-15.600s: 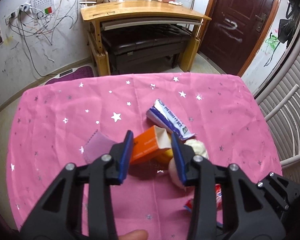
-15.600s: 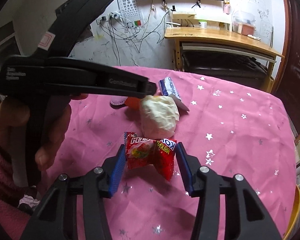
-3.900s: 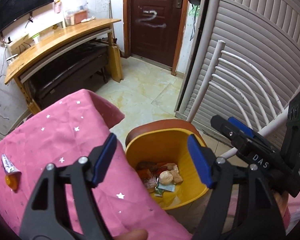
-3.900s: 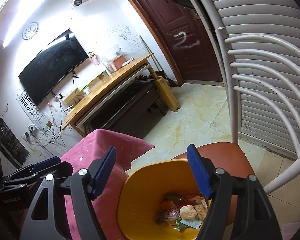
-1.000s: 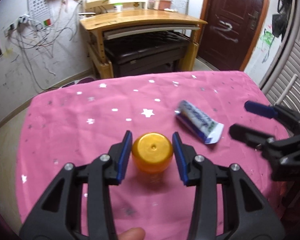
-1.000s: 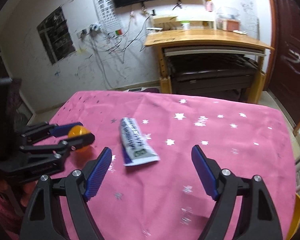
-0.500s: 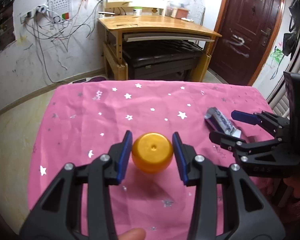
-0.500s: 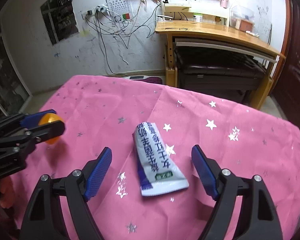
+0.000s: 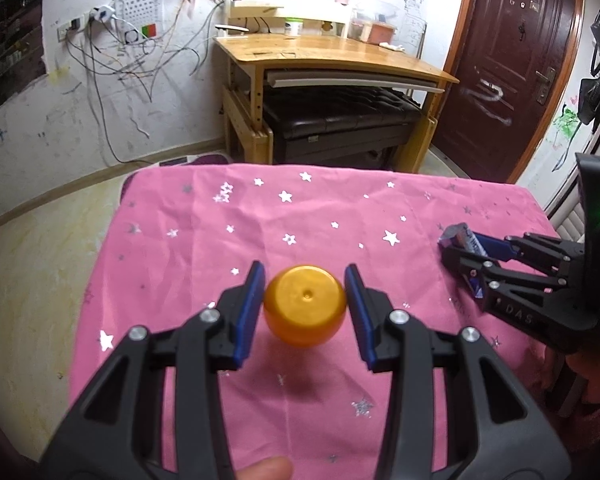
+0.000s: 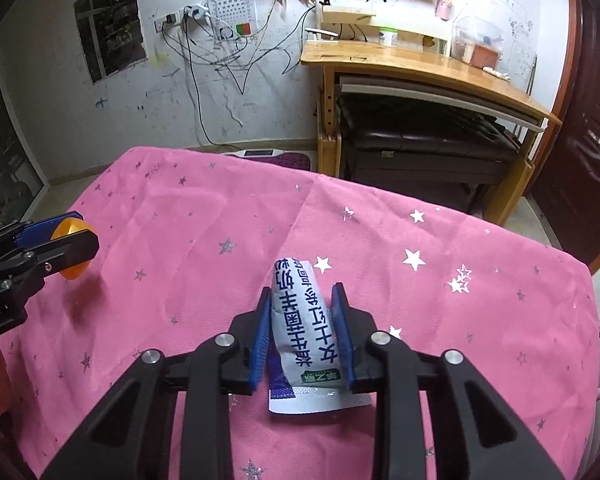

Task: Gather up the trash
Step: 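Grasp the orange cap with the left tool while the right tool grasps the white wrapper, then carry the cap and wrapper to the yellow bin and open both tools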

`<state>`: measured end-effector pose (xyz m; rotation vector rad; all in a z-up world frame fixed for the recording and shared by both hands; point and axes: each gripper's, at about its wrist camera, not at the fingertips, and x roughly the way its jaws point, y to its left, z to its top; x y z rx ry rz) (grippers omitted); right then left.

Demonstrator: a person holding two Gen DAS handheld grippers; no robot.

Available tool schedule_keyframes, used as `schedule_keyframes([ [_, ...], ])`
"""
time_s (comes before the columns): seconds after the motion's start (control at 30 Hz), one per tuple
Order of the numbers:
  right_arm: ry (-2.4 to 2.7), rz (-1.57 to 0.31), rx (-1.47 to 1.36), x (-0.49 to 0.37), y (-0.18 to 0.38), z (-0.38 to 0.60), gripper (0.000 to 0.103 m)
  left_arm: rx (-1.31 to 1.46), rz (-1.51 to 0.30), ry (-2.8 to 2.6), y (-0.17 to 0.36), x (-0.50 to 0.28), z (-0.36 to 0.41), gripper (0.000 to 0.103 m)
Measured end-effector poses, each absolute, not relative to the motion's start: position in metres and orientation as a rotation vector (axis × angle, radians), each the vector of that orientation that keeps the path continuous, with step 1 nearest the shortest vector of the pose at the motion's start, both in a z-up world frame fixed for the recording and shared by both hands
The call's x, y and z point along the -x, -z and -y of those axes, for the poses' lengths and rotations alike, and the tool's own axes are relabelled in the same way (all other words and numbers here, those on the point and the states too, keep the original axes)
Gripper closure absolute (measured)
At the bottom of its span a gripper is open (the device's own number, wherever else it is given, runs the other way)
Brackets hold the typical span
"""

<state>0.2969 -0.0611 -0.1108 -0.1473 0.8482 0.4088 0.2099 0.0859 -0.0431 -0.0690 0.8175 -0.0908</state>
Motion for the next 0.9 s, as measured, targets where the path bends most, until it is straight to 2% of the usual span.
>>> schedule_keyframes([
  [0.47,-0.387,-0.725,0.046,-0.27,0.068,0.11,0.08,0.02,-0.769,0.048,0.017,-0.193,-0.065,0.064],
  [0.9,-0.276,-0.618,-0.087,-0.231,0.038,0.214,0.08,-0.071,-0.737,0.105,0.0,-0.187,0.011,0.064],
])
